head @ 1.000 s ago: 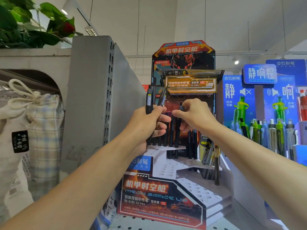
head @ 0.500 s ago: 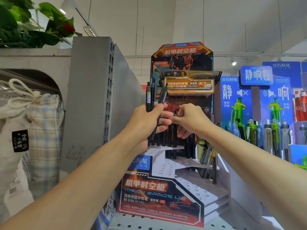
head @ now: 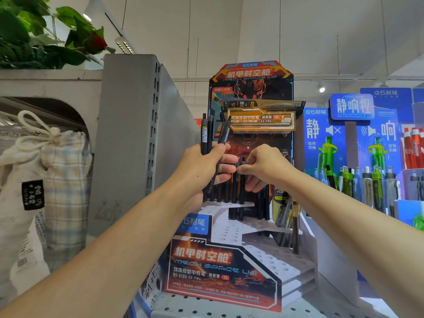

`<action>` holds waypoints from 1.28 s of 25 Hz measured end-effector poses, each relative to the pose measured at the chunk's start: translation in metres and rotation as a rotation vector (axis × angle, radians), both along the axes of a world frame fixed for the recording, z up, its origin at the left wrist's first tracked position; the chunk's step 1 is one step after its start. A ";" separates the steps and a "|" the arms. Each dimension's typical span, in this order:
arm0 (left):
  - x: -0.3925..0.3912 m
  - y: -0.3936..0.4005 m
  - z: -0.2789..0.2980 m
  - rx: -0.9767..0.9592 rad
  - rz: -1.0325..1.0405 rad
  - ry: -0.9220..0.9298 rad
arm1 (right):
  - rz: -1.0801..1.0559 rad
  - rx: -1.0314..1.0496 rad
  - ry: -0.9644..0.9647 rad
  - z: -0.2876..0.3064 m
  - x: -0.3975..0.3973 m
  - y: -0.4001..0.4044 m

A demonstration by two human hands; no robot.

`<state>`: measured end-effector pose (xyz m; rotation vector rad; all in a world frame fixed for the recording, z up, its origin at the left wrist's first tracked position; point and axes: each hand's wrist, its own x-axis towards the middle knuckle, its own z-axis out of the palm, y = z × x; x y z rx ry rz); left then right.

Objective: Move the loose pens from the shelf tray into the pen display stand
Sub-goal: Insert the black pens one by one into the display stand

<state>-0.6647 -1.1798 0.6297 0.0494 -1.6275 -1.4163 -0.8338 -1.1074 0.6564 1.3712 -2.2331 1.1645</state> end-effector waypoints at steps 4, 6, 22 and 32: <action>-0.001 0.001 0.000 0.010 0.001 -0.002 | -0.002 0.054 0.022 0.002 0.003 0.002; 0.000 0.002 0.001 0.010 0.006 -0.002 | 0.005 0.076 0.012 0.004 0.006 0.005; 0.010 0.000 0.000 -0.027 0.181 -0.071 | 0.618 -0.347 -0.464 0.020 0.048 0.008; 0.024 -0.011 0.000 -0.073 0.223 -0.033 | 0.210 -0.313 -0.012 -0.002 0.048 -0.035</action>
